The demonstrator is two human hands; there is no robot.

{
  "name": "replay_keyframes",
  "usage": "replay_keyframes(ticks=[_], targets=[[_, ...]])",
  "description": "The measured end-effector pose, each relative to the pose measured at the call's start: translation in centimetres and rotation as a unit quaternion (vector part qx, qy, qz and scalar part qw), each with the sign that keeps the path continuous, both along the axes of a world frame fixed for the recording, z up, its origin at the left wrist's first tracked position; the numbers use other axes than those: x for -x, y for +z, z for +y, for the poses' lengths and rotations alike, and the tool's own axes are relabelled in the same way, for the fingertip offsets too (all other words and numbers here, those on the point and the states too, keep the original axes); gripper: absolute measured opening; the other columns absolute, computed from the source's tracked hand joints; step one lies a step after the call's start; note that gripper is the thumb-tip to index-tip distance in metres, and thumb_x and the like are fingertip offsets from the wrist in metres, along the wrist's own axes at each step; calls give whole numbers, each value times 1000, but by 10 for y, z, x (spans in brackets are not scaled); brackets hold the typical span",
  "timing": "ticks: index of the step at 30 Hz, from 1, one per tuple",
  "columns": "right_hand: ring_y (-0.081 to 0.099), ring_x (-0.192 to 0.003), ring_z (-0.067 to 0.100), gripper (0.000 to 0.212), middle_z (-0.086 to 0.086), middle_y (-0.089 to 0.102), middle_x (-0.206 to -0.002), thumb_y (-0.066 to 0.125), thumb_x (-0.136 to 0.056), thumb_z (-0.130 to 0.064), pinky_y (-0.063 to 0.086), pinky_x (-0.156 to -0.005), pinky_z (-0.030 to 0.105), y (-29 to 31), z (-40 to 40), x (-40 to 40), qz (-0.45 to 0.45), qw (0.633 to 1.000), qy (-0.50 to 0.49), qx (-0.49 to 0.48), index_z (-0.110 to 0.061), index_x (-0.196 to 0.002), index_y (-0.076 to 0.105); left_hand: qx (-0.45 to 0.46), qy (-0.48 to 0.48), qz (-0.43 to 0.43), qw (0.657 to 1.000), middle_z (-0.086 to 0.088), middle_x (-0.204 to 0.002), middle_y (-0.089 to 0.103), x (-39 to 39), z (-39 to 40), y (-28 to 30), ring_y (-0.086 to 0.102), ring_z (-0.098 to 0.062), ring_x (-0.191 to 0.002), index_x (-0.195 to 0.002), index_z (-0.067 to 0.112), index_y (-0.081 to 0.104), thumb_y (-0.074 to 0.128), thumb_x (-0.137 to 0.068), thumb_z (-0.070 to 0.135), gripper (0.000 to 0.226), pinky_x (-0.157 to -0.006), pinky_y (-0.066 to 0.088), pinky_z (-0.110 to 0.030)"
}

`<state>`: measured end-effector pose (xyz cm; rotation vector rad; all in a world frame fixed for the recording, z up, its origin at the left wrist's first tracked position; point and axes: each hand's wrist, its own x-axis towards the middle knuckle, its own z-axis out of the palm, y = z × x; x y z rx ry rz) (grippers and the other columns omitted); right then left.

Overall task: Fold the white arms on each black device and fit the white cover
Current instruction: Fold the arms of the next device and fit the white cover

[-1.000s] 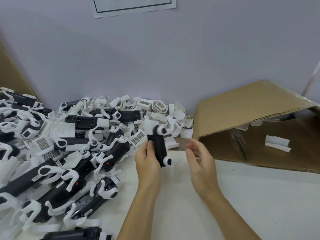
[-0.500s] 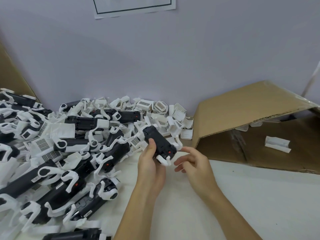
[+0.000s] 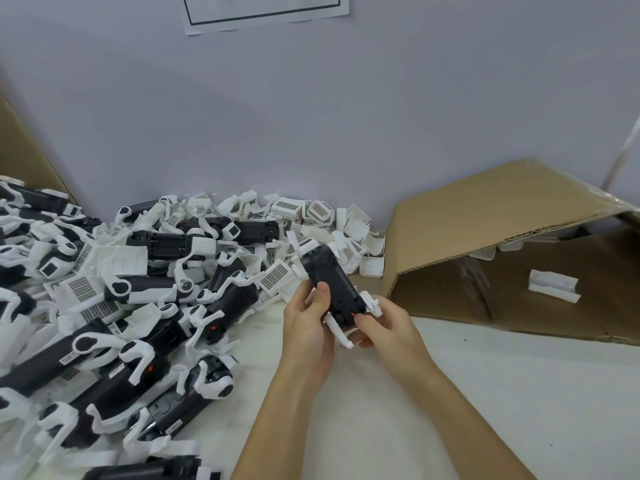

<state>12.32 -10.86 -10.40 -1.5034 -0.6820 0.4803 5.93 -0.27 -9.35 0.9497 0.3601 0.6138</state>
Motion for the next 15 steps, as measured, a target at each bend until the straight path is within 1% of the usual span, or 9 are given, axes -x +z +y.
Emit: replay_keyframes(ticks=[2,4,5,8,10,11,13,14,15], targets=[[70,-67,9,18,-7,72,-75,53,-97,-4,50,-59,17,-1,1,0,-3,1000,-12,-9,-18,-97,65,-10,-9,9,1000,-34,-124,58,-1,-2,1,58,-58,-109,-117,2,59,50,-100,20,26,-82,51,-62],[71,-66,13,6,-6,70,-74,57,-98,-13,52,-58,20,-3,1,0,-7,999,-24,-21,-15,-97,62,-17,-10,10,1000,-34,-126,57,-1,-4,1,55,-58,-114,-119,3,58,56,-91,26,37,-85,50,-61],[71,-65,14,3,-4,70,-73,58,-98,-14,53,-58,22,-3,1,-1,-5,999,-23,-25,-13,-97,61,-20,-10,9,1000,-34,-126,57,-1,-4,1,55,-58,-115,-119,3,59,57,-88,28,41,-85,50,-60],[69,-67,14,6,-1,70,-77,59,-94,-14,54,-65,27,-2,-2,-2,9,1000,1,-24,-12,-100,62,-21,-4,0,1000,-35,-122,60,-2,-3,-1,58,-57,-112,-118,1,60,54,-93,25,35,-87,51,-63],[67,-67,11,11,-4,69,-76,56,-90,-10,51,-64,24,-1,-3,-1,14,999,18,-23,-12,-100,61,-20,3,-1,1000,-34,-123,61,-3,-1,-3,58,-56,-112,-119,1,60,52,-97,22,32,-93,49,-66],[66,-65,9,12,-5,69,-73,54,-92,-4,50,-62,21,-1,-3,0,14,999,20,-23,-11,-99,60,-23,2,0,1000,-34,-123,61,-3,-1,-4,58,-56,-113,-118,1,60,52,-97,22,32,-93,50,-64],[65,-62,7,14,-7,67,-69,50,-94,3,50,-58,17,-1,-3,1,8,1000,17,-21,-8,-98,58,-35,0,2,999,-34,-123,60,-3,-2,-3,57,-57,-112,-116,2,61,55,-93,25,33,-81,53,-53],[66,-61,7,12,-7,67,-68,50,-95,3,49,-57,16,-1,-3,1,3,1000,16,-20,-8,-99,56,-39,0,1,999,-33,-123,60,-3,-3,-3,57,-57,-112,-116,3,61,57,-90,28,36,-75,53,-47],[66,-61,8,10,-7,67,-69,51,-96,1,49,-56,15,0,-3,2,-2,1000,14,-21,-8,-99,55,-40,0,-2,999,-32,-121,61,-3,-3,-3,59,-56,-110,-117,4,62,58,-87,30,40,-73,52,-44]])
